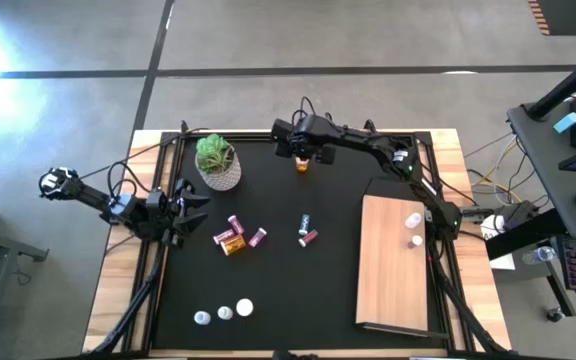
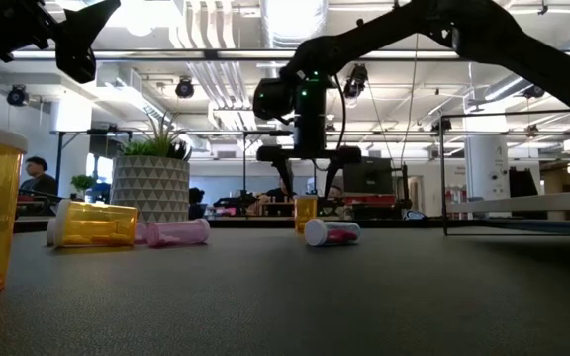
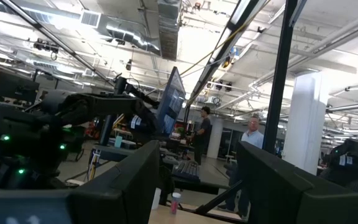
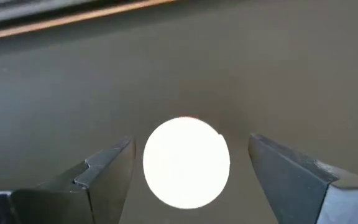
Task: Pick and place medicine bottles onto shelf by color
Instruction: Put the top orange pill bottle on the shelf
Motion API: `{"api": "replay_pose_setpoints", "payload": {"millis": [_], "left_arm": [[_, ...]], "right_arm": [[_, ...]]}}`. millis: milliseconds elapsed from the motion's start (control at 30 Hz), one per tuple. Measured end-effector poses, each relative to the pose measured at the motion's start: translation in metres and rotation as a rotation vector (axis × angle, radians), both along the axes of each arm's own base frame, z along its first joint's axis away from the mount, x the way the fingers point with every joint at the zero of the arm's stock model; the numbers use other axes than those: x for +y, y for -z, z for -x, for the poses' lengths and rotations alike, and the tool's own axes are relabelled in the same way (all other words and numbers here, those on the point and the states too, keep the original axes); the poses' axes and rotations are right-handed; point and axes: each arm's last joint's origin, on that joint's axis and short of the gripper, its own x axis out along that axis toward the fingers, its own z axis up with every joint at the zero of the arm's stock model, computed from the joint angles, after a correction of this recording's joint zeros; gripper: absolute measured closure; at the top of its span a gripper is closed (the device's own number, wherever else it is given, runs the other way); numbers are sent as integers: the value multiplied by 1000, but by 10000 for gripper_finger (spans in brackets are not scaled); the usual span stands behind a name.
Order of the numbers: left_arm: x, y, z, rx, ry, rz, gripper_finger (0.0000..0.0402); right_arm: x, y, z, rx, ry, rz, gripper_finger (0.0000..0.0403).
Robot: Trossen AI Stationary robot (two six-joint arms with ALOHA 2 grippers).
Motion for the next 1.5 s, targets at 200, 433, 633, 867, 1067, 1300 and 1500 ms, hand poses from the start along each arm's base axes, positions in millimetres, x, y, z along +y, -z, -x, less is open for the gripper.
{"api": "replay_pose_setpoints", "payload": {"millis": [200, 433, 633, 867, 1067, 1300, 1500], "left_arm": [[0, 0, 0, 0, 0, 0, 202], [0, 0, 0, 0, 0, 0, 202], [0, 0, 0, 0, 0, 0, 202], [0, 0, 0, 0, 0, 0, 202], [0, 0, 0, 0, 0, 0, 202], [0, 0, 0, 0, 0, 0, 202], [0, 0, 0, 0, 0, 0, 202]], "right_arm": [[0, 7, 1, 9, -2, -9, 101], [0, 7, -1, -17, 23, -3, 121], [0, 10, -2, -30, 32, 1, 178], [1, 12, -2, -35, 65, -2, 211], [10, 2, -3, -49, 58, -3, 185], [36, -32, -1, -108, 77, 3, 189], [72, -60, 5, -115, 61, -9, 196]]}}
